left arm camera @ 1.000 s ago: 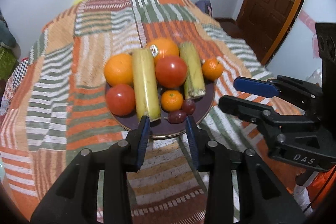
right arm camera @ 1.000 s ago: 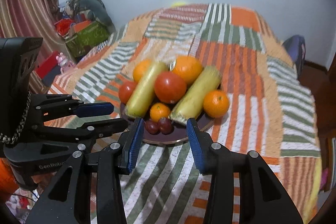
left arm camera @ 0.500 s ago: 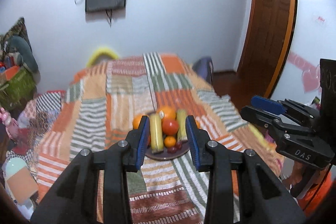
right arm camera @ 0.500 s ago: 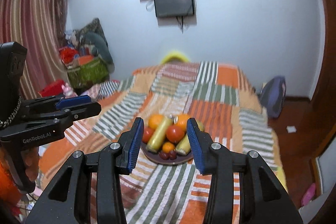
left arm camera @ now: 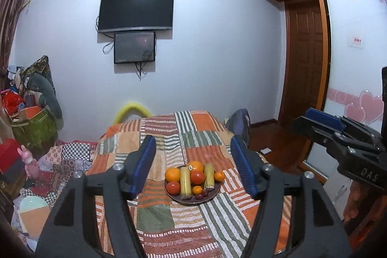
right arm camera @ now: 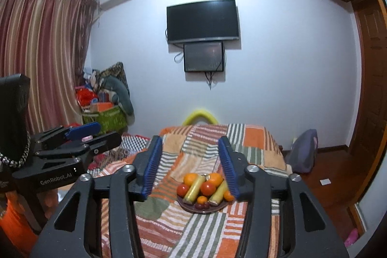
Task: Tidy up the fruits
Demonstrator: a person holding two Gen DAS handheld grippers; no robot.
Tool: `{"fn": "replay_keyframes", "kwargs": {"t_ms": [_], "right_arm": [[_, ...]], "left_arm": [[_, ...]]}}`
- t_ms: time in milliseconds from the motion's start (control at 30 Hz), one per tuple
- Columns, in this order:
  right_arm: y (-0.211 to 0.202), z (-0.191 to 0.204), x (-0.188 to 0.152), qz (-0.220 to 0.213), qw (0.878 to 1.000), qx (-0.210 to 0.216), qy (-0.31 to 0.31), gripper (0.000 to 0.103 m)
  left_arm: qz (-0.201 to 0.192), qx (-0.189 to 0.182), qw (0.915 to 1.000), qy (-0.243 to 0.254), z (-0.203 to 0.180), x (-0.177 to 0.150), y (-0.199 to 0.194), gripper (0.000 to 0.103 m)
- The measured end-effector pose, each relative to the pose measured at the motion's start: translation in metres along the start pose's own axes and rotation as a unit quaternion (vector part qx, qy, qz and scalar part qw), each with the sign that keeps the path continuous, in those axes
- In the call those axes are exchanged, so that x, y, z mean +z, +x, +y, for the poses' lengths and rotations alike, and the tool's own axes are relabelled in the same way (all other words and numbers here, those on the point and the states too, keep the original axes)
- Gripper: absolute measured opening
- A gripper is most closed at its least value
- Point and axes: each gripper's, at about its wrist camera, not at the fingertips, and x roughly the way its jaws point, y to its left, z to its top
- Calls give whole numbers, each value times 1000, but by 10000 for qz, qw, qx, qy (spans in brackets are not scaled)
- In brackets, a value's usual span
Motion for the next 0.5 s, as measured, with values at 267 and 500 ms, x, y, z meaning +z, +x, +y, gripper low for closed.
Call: {"fn": "replay_keyframes", "kwargs": {"t_ms": [267,500], "right_arm": [[-7,3,-6,-247,9993,-239,155,85],[-14,6,-12,-345,9983,-462,121,103]], "left_arm": [[-264,153,9995,-127,4,-4,-21,88],[-368,225,9990,-127,3,-9,-30,99]]}}
